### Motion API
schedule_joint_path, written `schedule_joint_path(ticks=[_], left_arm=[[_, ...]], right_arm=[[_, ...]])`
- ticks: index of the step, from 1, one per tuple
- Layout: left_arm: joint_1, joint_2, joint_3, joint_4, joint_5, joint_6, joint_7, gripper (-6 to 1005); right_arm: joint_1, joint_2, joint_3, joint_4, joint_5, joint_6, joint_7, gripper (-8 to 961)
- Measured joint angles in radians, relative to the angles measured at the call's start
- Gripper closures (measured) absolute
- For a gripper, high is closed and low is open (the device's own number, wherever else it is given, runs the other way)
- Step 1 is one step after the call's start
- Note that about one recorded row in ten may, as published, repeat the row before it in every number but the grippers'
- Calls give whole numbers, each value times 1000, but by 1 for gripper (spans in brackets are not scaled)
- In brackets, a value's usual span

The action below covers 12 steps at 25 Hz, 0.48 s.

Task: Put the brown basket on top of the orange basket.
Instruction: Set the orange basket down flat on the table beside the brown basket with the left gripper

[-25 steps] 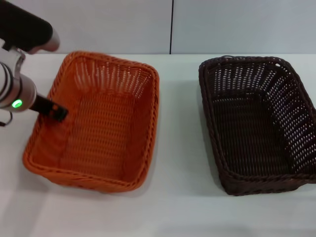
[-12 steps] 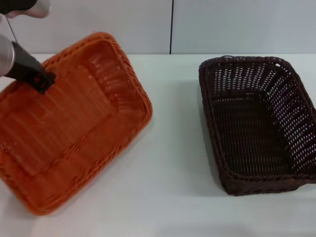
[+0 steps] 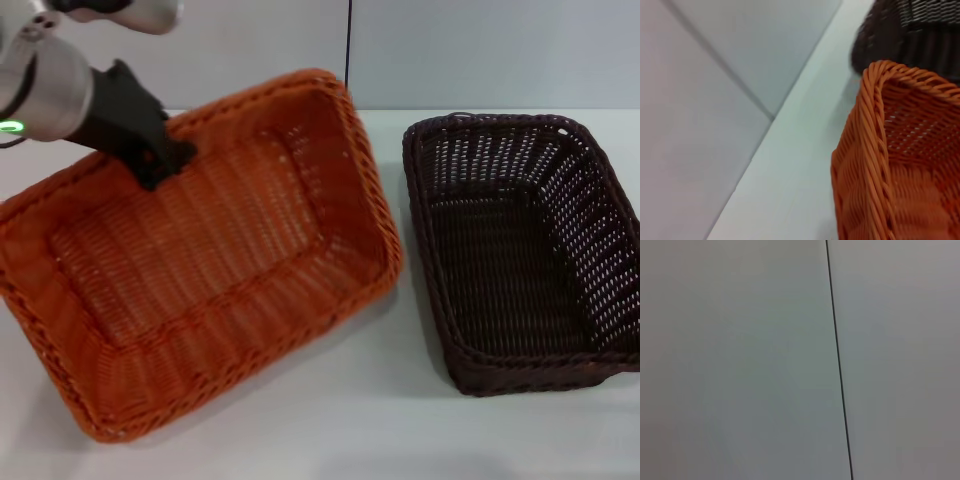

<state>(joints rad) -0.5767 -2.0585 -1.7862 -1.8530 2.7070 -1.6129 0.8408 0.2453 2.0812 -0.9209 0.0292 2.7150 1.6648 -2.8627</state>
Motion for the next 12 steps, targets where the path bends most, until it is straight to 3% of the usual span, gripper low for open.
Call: schedule_joint_path(ticks=[12], left_arm=[[-80, -2, 66, 125, -3, 11, 116, 854]], right_arm=[[-18, -2, -1, 2, 0, -1, 0, 190]])
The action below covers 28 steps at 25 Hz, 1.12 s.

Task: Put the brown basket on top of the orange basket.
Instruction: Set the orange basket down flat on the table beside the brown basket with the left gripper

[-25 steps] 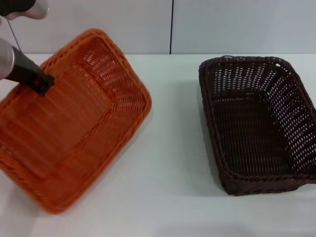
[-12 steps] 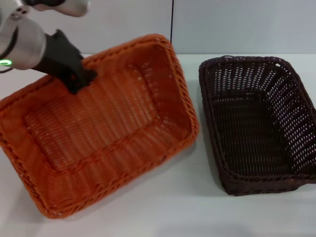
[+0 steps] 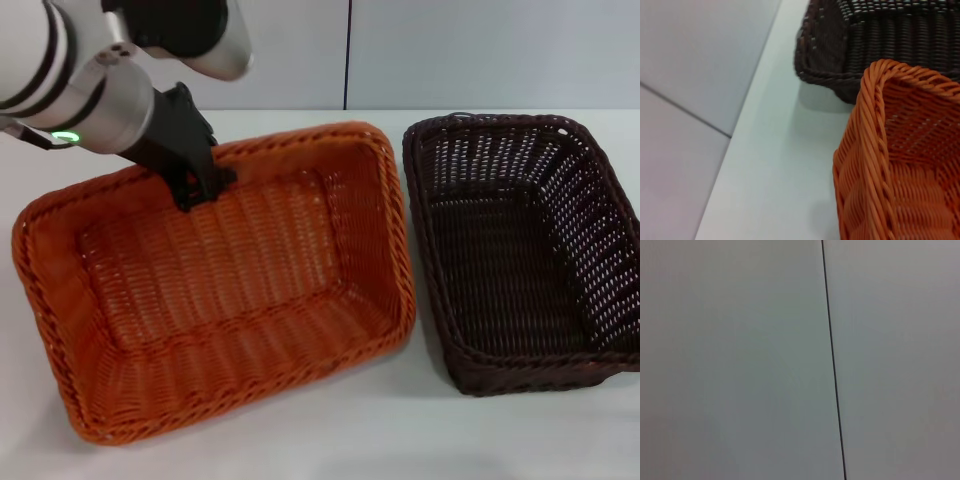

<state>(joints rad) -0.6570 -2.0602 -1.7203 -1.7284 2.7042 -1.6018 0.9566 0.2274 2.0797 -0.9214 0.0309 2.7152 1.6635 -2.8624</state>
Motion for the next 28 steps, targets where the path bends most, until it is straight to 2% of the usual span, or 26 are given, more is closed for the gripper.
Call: schedule_joint_path(ticks=[10, 14, 28], left_arm=[[-33, -3, 48, 100, -8, 65, 27, 856], [-33, -4, 136, 164, -11, 166, 67, 857], [-69, -6, 137, 252, -51, 306, 34, 860]], right_arm=[[-2, -1, -3, 0, 0, -2, 0, 190], [-2, -1, -5, 0, 0, -4, 0, 190], [1, -1, -7, -2, 0, -9, 0, 190]])
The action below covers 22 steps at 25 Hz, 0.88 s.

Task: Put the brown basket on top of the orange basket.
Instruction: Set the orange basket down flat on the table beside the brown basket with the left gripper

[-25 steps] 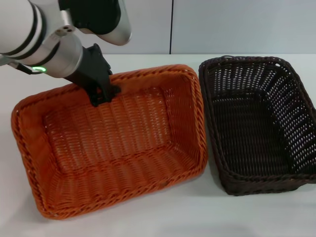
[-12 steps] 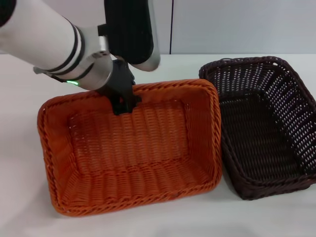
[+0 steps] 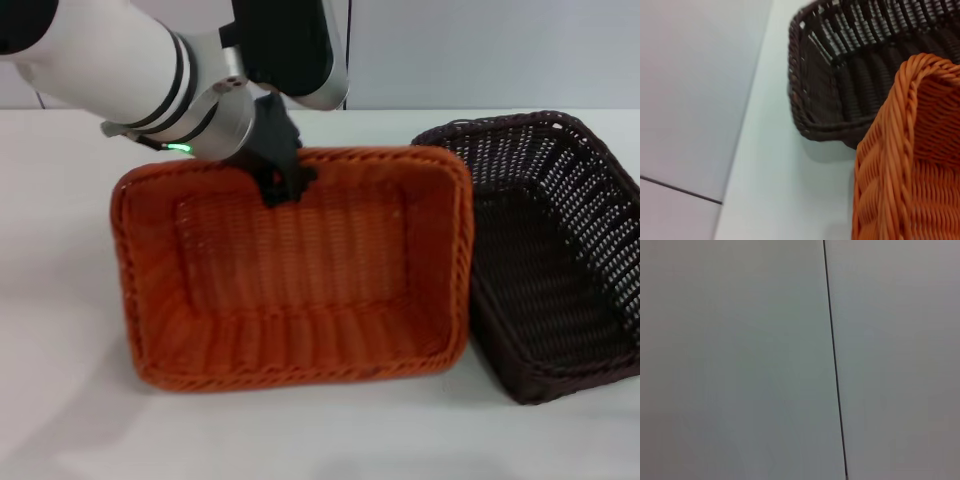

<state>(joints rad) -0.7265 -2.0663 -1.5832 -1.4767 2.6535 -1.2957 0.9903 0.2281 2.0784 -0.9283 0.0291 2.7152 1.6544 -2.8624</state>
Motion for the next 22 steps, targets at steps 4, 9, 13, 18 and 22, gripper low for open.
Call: schedule_joint_path(ticks=[4, 9, 13, 18, 22], left_arm=[[-4, 1, 4, 9, 3, 31, 0, 832], [-25, 4, -2, 37, 17, 35, -1, 729], [-58, 4, -3, 89, 35, 51, 1, 539], [-127, 3, -14, 208, 45, 114, 4, 344], [-166, 4, -28, 267, 47, 162, 6, 276]], right_arm=[[0, 0, 0, -2, -7, -2, 0, 190], [-3, 0, 0, -9, -12, -5, -1, 191], [0, 0, 0, -9, -16, -5, -1, 191], [5, -1, 0, -9, -27, -6, -3, 191], [1, -1, 0, -9, -27, -11, -5, 191]])
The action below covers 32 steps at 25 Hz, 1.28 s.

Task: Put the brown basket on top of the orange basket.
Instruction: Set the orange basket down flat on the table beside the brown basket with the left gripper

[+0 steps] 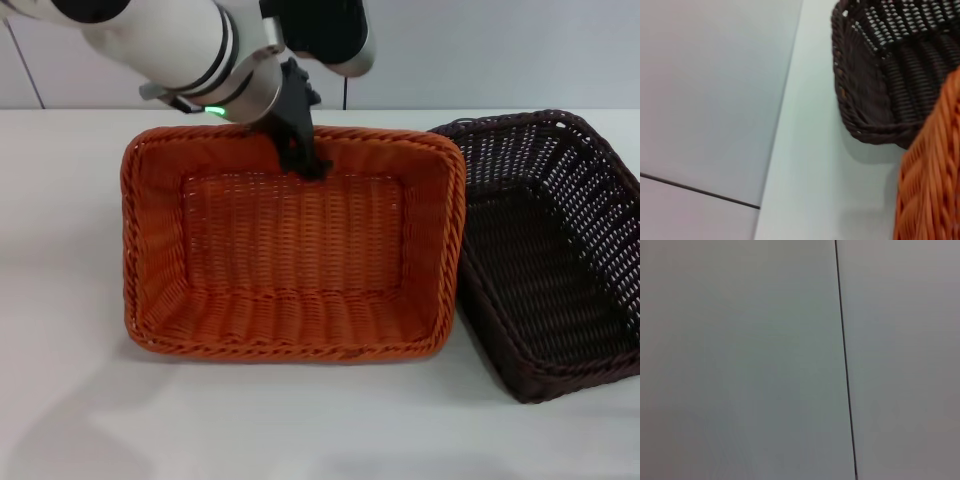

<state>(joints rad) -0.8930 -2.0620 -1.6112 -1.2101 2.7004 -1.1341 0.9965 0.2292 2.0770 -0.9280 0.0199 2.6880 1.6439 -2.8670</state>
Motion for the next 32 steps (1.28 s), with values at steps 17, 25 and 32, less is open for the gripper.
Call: schedule_joint_path(ticks=[17, 25, 32], left_arm=[[-22, -4, -61, 59, -2, 106, -4, 224], [-44, -4, -66, 127, -9, 175, -3, 224], [-84, -3, -69, 239, -37, 261, 4, 224]], right_arm=[[3, -4, -9, -12, -1, -23, -2, 191], [8, -5, -9, -30, -23, -34, 2, 191], [7, -3, -9, -33, -46, -38, 3, 191]])
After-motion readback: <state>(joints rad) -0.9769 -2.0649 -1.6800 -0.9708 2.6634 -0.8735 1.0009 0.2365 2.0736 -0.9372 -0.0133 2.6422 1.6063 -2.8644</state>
